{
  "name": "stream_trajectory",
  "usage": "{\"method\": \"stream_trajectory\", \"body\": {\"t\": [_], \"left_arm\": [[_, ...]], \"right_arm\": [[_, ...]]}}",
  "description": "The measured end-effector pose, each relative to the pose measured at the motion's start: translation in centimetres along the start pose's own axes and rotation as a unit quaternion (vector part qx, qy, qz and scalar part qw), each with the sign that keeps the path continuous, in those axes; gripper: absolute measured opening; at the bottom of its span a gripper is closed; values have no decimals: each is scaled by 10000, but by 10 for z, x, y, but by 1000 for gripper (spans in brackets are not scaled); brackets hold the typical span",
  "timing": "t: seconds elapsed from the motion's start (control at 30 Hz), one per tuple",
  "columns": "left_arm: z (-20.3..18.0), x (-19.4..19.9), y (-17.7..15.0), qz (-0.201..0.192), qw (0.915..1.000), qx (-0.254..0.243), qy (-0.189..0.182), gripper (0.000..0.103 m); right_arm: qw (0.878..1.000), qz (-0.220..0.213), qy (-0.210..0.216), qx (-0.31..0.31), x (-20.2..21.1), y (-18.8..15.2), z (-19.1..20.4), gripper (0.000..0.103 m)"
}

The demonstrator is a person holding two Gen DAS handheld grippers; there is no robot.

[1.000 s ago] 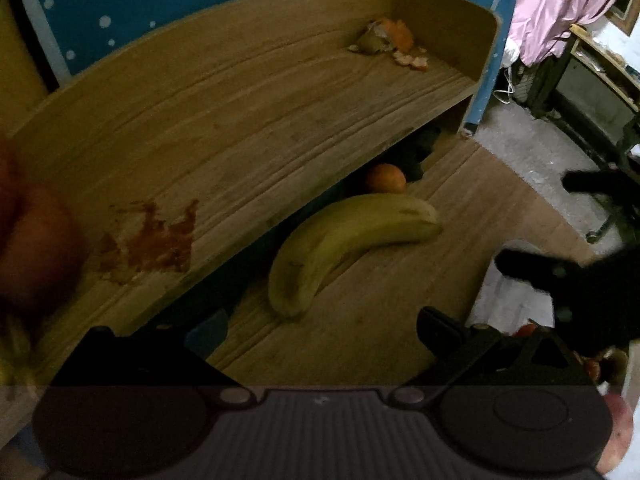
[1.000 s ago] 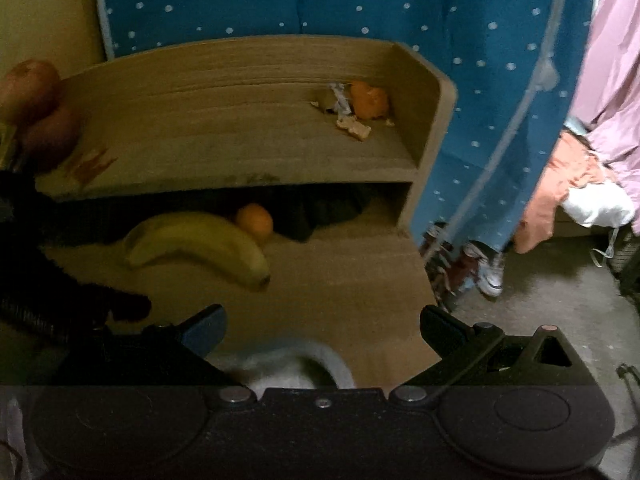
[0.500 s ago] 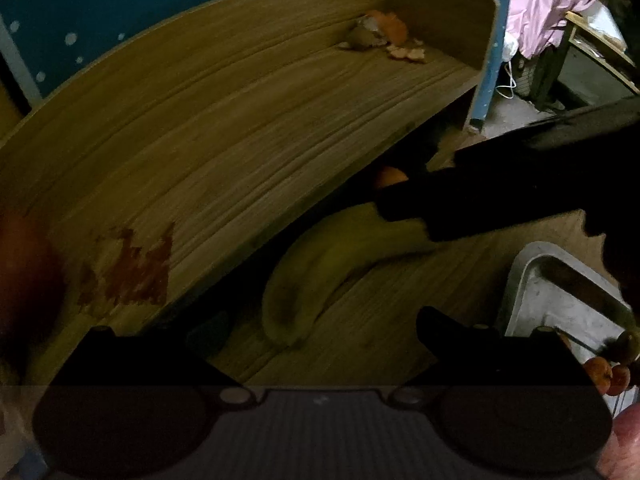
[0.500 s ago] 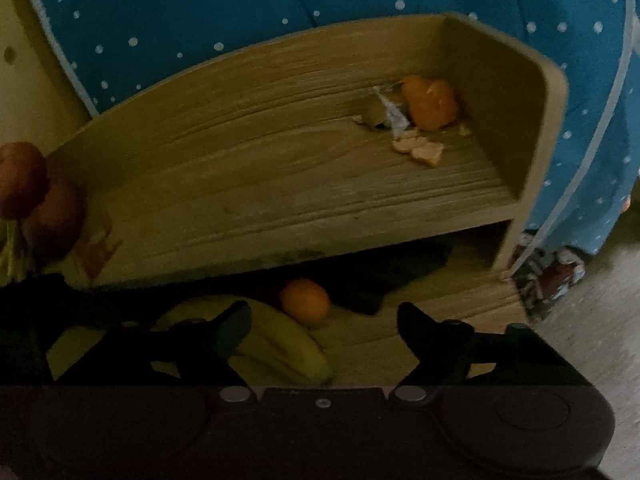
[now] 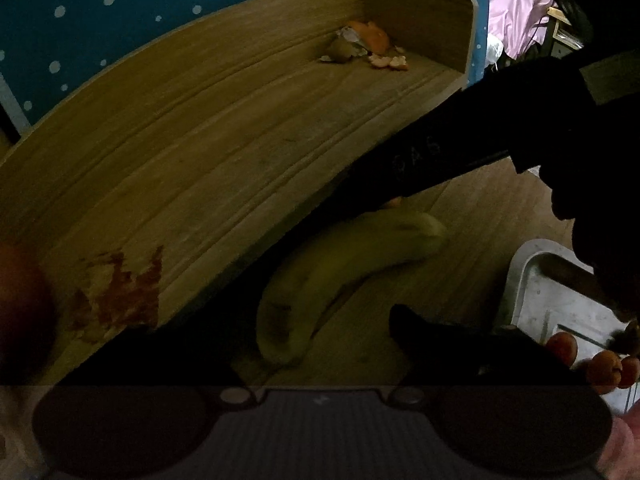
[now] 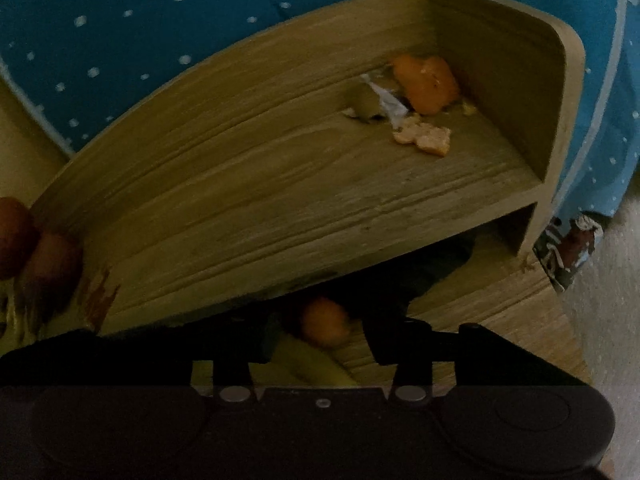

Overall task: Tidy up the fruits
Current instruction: 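Lower the left tool over the banana while the right tool grasps the orange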

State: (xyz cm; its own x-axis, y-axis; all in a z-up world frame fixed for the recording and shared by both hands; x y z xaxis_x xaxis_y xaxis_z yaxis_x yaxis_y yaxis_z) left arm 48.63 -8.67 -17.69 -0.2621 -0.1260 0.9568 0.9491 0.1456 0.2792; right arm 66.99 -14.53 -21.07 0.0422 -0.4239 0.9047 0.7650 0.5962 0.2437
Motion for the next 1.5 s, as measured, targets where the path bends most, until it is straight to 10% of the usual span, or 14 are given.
{"method": "stream_trajectory", "body": {"t": [0.4,0.83,1.03,1.5], "left_arm": [[-8,14,-9,205,9973,-437,-549,72],[-27,-1,13,-63,9947,-1025,110,70],[-39,-4,11,-40,9928,-1133,380,54],[-39,-7,20,80,9914,-1279,280,56]], "right_arm": [[10000,-30,-17,-86,12,-13,-24,34],[9996,-11,82,-276,6,-17,-36,35],[9996,-16,52,-293,7,-20,-35,34],[9990,-125,-240,-348,22,-39,-47,35]]}}
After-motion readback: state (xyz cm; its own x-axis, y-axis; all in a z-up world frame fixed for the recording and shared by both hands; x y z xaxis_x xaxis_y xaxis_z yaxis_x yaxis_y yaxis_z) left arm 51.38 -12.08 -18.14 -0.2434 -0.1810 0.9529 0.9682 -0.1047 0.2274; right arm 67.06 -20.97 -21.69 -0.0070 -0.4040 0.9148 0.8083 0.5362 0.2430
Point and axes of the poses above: each gripper's, at about its wrist camera, not at the fingertips, and x roughly against the way its jaws point, z to its left, y to its top, the point moved 2 cm from there along -x, roughly the way its jaws point, and after that the axes turned 14 degrees about z, right-handed, at the moved point
